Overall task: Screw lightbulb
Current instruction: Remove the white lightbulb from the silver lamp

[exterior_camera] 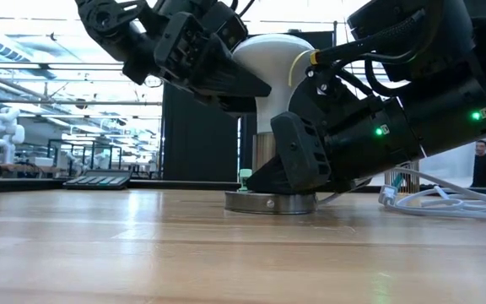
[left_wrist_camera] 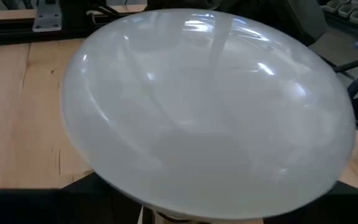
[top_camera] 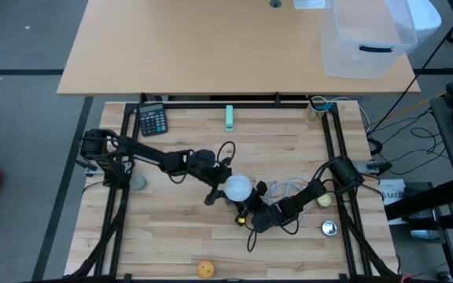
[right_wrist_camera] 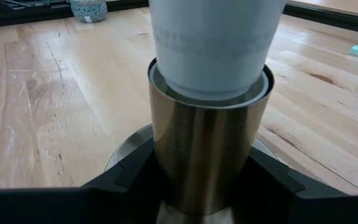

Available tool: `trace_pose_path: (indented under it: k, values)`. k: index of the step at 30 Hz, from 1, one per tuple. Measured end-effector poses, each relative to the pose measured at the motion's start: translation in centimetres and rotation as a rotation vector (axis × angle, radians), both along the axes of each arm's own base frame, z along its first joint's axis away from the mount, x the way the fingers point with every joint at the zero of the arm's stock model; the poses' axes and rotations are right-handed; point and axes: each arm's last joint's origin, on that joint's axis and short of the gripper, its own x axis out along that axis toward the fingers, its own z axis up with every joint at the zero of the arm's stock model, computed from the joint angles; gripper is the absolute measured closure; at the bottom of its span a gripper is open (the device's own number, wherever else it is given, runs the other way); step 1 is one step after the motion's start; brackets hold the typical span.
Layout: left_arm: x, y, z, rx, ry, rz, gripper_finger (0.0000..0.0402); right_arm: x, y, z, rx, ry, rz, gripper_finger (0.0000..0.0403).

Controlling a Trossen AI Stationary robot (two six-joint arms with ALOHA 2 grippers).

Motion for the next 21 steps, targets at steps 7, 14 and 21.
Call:
trace_pose_path:
  k: [7,14,21]
  values:
    - [0.1,-1.0,0.1,0.036,-0.013,0.057,0.0182,0.0,0.0,0.0,0.000,-0.002,-0.001,0.0220]
    - [0.1,-2.3,0.1,0.047,-0.007,0.146,0.0192,0.0,0.0,0.0,-0.001,-0.003,-0.004,0.0220]
    - [0.0,-3.5,0.1,0.024,0.009,0.270,0.0193,0.0,0.0,0.0,0.001,-0.005,-0.005,0.0220]
